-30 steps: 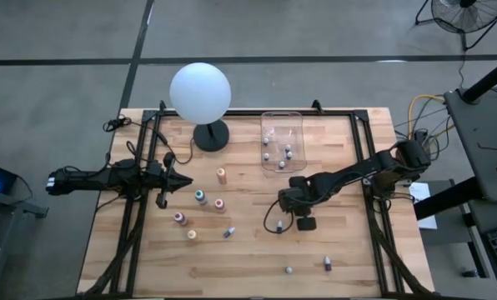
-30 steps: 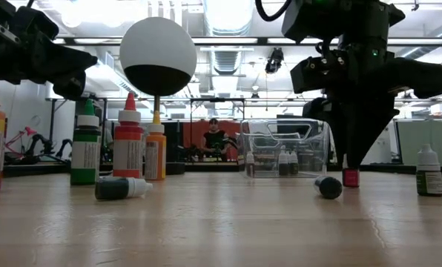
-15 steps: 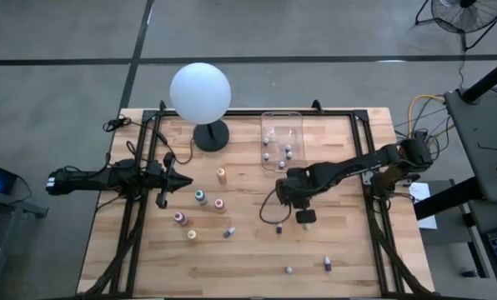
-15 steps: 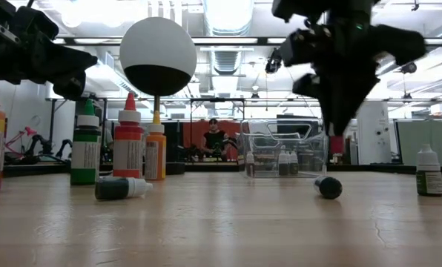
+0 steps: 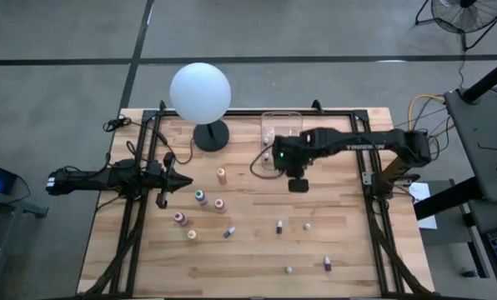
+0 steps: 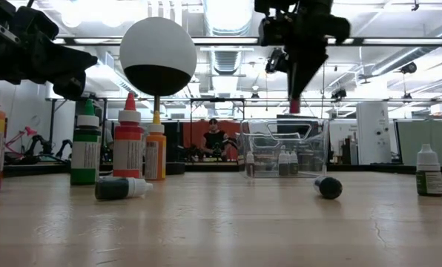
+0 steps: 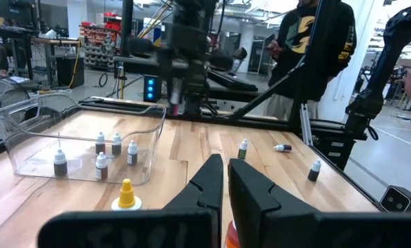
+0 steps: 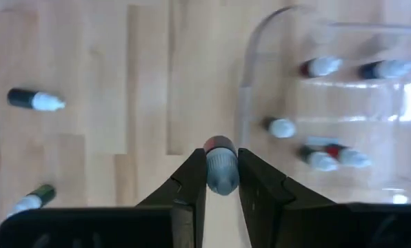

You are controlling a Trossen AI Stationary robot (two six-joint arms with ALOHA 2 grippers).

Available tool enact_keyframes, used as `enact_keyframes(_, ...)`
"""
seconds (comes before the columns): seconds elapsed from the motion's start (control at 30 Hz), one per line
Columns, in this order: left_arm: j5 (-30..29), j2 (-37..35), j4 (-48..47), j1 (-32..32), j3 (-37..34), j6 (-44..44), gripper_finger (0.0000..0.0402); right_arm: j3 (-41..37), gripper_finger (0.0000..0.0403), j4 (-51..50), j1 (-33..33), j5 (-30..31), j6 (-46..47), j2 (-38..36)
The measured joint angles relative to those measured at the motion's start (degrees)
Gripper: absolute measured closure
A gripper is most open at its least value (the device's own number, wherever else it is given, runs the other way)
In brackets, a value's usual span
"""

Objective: Pick & Place food coloring
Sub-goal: Put the small red food coloring bottle into the transparent bin

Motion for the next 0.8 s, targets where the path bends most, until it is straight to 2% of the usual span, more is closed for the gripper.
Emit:
enact_keyframes(0.37,0.0,0.0,0.0,0.0,0.0,0.0,0.0401,5.0,0.0344,-3.5,-10.4,0.5,-5.8,0.4)
enact_keyframes(0.8,0.0,0.0,0.0,0.0,0.0,0.0,0.0401,5.2,0.0344,-3.2,-20.1,1.1,-10.1,0.8)
